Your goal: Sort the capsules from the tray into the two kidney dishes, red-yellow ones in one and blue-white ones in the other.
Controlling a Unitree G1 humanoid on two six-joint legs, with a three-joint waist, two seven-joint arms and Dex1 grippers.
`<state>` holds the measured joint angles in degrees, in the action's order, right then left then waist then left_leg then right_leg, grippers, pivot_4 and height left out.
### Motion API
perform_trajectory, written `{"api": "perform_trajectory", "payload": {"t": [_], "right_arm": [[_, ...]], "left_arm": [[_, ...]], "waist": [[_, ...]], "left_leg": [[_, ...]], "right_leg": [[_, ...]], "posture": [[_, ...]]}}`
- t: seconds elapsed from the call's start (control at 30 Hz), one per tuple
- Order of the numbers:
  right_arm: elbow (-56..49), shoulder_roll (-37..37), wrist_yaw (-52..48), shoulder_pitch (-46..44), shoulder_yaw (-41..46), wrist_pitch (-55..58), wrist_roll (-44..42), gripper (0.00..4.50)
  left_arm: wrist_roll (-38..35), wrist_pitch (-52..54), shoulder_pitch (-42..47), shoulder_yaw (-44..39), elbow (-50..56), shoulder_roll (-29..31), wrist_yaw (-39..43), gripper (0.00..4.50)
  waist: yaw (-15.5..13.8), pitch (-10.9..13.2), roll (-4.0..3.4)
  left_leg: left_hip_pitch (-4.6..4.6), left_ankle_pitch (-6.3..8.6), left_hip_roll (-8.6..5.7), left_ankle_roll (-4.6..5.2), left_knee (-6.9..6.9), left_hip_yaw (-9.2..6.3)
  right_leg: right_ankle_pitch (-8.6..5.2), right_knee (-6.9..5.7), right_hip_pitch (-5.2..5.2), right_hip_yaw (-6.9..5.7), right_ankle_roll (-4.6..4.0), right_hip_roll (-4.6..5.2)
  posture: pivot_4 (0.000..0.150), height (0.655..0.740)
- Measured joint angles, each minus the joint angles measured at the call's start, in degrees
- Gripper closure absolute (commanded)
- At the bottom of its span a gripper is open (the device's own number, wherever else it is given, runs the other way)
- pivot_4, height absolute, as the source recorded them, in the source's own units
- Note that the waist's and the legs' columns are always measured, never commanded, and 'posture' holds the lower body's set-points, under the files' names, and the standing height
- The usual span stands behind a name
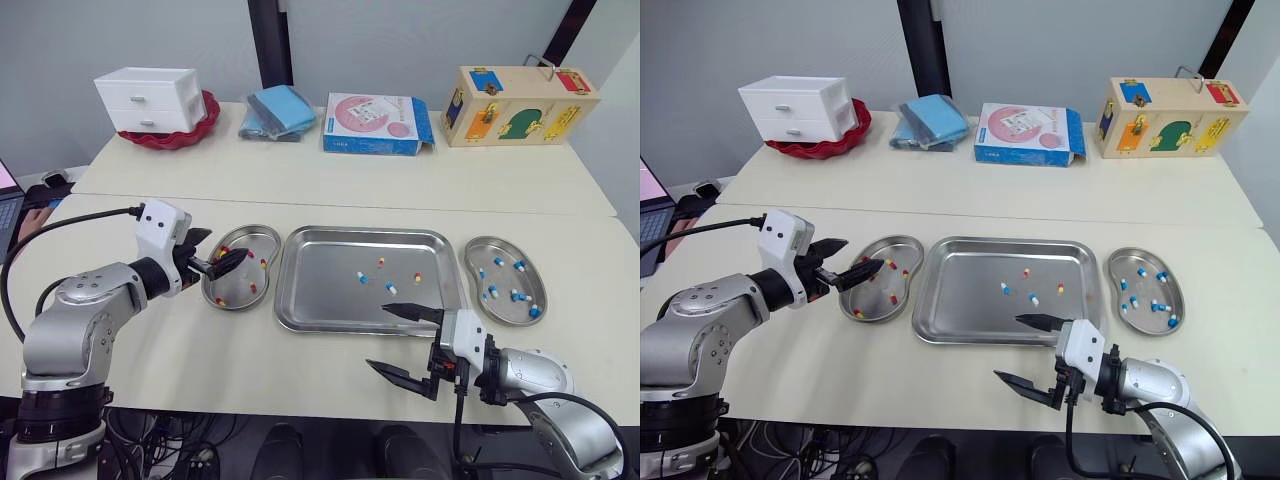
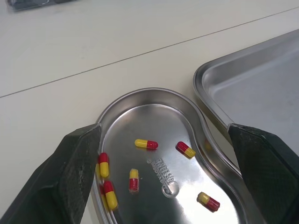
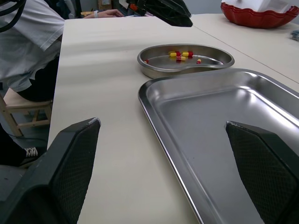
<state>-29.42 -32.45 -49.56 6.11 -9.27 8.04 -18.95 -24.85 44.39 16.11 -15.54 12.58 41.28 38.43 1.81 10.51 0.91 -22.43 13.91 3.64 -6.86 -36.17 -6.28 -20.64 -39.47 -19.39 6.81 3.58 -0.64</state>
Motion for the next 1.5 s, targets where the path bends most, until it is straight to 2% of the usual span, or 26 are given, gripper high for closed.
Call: {"api": "perform_trajectory", "payload": {"t": [0.23, 0.4, 0.53, 0.73, 0.93, 1.2, 1.5], "right_arm": [[0.0, -0.03, 0.18, 0.03, 0.0, 0.0, 0.05, 0.0], [-1.73, -2.57, 1.1, 3.33, 2.63, 1.05, -0.22, 0.0], [-3.99, -5.54, 1.69, 7.89, 8.81, 3.29, -1.51, 0.0], [-4.88, -10.35, -0.76, 18.55, 24.52, 5.28, -5.65, 0.0], [2.64, -13.16, -7.73, 25.6, 36.83, 2.22, -5.92, 0.0], [18.05, -15.39, -14.07, 26.91, 44.31, -2.77, -3.94, 0.0], [18.67, -15.08, -14.58, 25.49, 43.92, -4.93, -3.56, 0.0]], "left_arm": [[-2.04, -0.35, -1.42, -0.14, 0.12, 1.14, 2.64, 0.03], [-2.58, -5.07, -9.29, -5.81, 1.17, 2.12, 5.3, 0.03], [-3.46, -6.58, -16.29, -10.5, 2.71, 2.54, 7.78, 0.03], [-3.75, -11.54, -28.94, -18.5, 2.53, 2.39, 11.2, 0.03], [-2.14, -16.09, -38.68, -20.9, 0.91, -0.07, 11.91, 0.03], [-1.77, -17.0, -41.99, -21.01, 1.01, -1.34, 9.64, 0.03], [-4.29, -13.6, -42.94, -21.02, 7.41, -1.35, 7.93, 0.03]], "waist": [[0.01, 0.0, 0.0], [0.08, 0.0, -0.01], [0.01, 0.01, -0.01], [-0.03, 0.02, 0.04], [0.0, 0.04, 0.13], [0.06, 0.04, 0.18], [0.06, 0.04, 0.17]], "left_leg": [[0.0, 0.0, 0.01, 0.0, 0.01, 0.0], [-0.06, 0.0, 0.02, 0.0, 0.05, 0.07], [-0.06, 0.0, 0.02, 0.0, 0.04, 0.06], [0.0, 0.01, 0.01, 0.01, 0.06, 0.09], [0.11, 0.02, 0.02, 0.02, 0.08, 0.15], [0.11, 0.02, 0.04, 0.02, 0.11, 0.18], [0.1, 0.02, 0.04, 0.02, 0.11, 0.22]], "right_leg": [[0.0, 0.0, -0.02, 0.01, 0.0, 0.0], [-0.01, 0.02, -0.1, 0.06, -0.01, 0.0], [-0.01, 0.01, -0.11, 0.06, -0.02, 0.01], [-0.02, 0.05, -0.03, 0.08, -0.03, 0.02], [-0.03, 0.17, 0.08, 0.12, -0.04, 0.02], [-0.03, 0.37, 0.14, 0.15, -0.03, 0.01], [-0.03, 0.38, 0.13, 0.19, -0.03, 0.01]], "posture": [[0.15, 0.74], [0.15, 0.74], [0.15, 0.74], [0.15, 0.74], [0.15, 0.74], [0.15, 0.74], [0.15, 0.74]]}}
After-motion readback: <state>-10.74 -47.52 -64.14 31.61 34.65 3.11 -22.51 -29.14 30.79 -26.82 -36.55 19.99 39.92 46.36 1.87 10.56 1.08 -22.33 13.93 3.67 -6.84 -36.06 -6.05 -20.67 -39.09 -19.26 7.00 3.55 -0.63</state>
